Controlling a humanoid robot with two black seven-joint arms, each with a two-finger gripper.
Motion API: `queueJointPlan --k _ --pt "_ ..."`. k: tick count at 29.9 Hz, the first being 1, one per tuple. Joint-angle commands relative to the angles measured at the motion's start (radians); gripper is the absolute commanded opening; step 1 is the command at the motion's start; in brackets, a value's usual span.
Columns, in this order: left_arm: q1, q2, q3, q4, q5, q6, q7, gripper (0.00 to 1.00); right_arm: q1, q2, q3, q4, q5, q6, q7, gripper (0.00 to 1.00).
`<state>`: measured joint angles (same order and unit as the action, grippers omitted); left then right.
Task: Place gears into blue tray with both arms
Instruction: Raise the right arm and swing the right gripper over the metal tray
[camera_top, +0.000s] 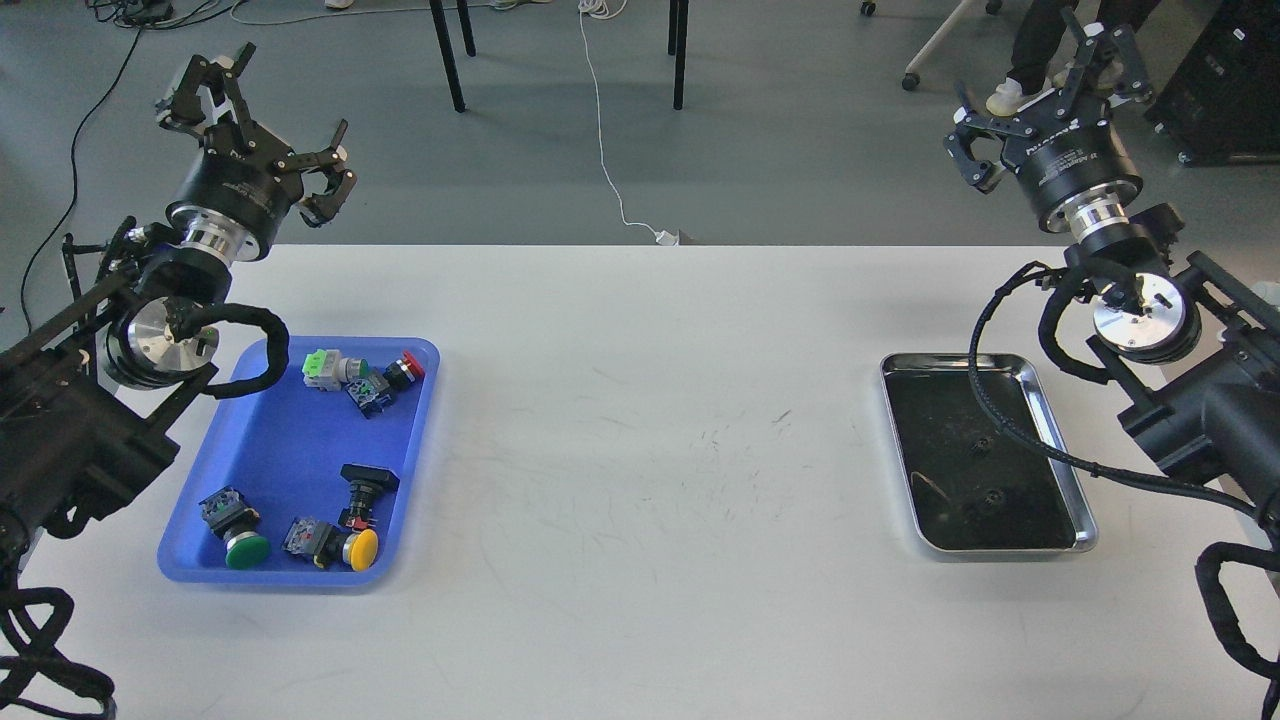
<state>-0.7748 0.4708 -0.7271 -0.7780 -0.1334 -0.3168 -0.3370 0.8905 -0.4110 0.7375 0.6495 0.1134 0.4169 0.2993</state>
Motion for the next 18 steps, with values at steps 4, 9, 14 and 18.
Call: queueJointPlan --k 4,9,14,18 --pt "0.000 0.043 -0.015 -0.006 0.005 -0.005 0.007 0.98 0.131 -0.184 -0.306 0.050 0.000 -0.006 0.001 1.00" --pt "0.000 0.051 -0.006 -0.009 0.005 -0.019 0.012 0.98 0.258 -0.269 -0.510 0.124 -0.006 -0.010 0.000 1.00" --pt "0.000 0.049 -0.008 -0.026 0.005 -0.008 0.012 0.98 0.454 -0.269 -0.791 0.168 -0.095 -0.010 -0.002 0.99" --pt "-0.001 0.046 -0.012 -0.041 0.005 0.005 0.004 0.98 0.579 -0.249 -0.966 0.239 -0.170 -0.012 -0.006 0.99"
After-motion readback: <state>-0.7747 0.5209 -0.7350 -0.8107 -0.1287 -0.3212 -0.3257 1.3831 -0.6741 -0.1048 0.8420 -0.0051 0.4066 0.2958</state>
